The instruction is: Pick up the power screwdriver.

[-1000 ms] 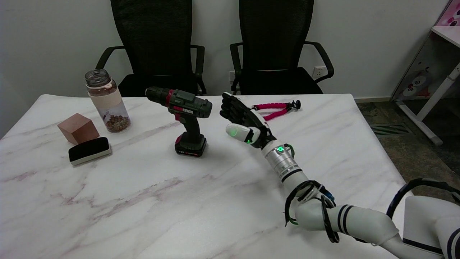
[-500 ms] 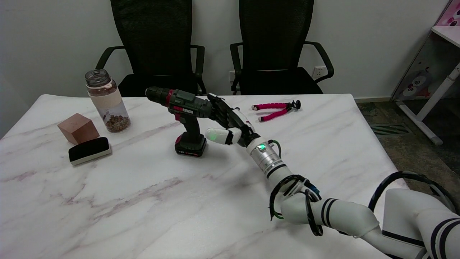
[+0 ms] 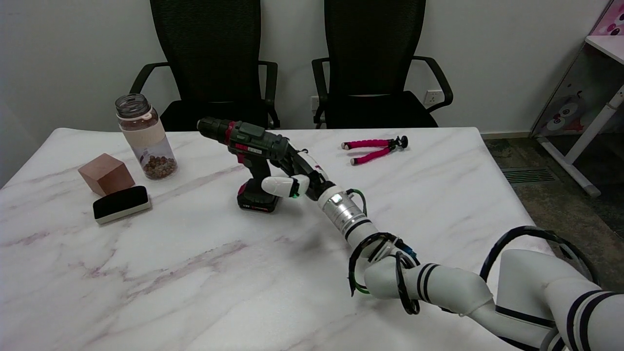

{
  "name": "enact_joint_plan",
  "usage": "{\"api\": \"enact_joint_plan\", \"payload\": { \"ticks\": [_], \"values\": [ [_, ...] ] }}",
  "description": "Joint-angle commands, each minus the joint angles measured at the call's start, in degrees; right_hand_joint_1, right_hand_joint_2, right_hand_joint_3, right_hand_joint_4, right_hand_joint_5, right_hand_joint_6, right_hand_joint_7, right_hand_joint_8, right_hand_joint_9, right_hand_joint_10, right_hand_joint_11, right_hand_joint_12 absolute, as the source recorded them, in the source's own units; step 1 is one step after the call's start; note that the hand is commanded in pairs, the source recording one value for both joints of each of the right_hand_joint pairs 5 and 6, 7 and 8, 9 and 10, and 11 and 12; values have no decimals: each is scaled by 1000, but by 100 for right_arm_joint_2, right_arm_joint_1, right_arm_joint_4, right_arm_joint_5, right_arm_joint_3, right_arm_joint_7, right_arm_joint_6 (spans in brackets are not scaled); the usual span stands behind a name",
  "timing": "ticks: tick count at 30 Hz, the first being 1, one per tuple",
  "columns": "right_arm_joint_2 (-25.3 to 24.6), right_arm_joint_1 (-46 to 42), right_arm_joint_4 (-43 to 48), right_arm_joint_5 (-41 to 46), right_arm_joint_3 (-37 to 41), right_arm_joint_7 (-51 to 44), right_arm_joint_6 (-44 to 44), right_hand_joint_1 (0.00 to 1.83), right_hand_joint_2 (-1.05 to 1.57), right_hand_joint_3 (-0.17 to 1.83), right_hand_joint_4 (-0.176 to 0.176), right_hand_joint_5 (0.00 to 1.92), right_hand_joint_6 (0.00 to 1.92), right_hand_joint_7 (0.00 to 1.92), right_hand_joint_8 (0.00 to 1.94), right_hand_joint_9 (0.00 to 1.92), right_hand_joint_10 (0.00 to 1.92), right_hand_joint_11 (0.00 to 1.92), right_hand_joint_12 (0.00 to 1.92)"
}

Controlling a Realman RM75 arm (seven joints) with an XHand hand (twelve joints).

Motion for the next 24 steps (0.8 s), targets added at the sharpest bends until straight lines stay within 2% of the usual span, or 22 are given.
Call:
{"api": "enact_joint_plan", "payload": {
  "ticks": [1,13,18,24],
  "values": [
    [-547,353,537,29,5,-60,-463,823,-358,804,89,34,34,34,34,177,177,172,172],
    [-707,424,595,628,-18,-4,-640,820,-473,843,119,40,40,40,40,180,180,125,125],
    [-724,438,594,645,-27,595,-640,820,-512,862,127,43,43,43,43,183,183,115,115],
    [-724,438,561,636,-36,684,-606,820,-521,858,145,57,57,57,57,192,192,113,113]
  ]
}}
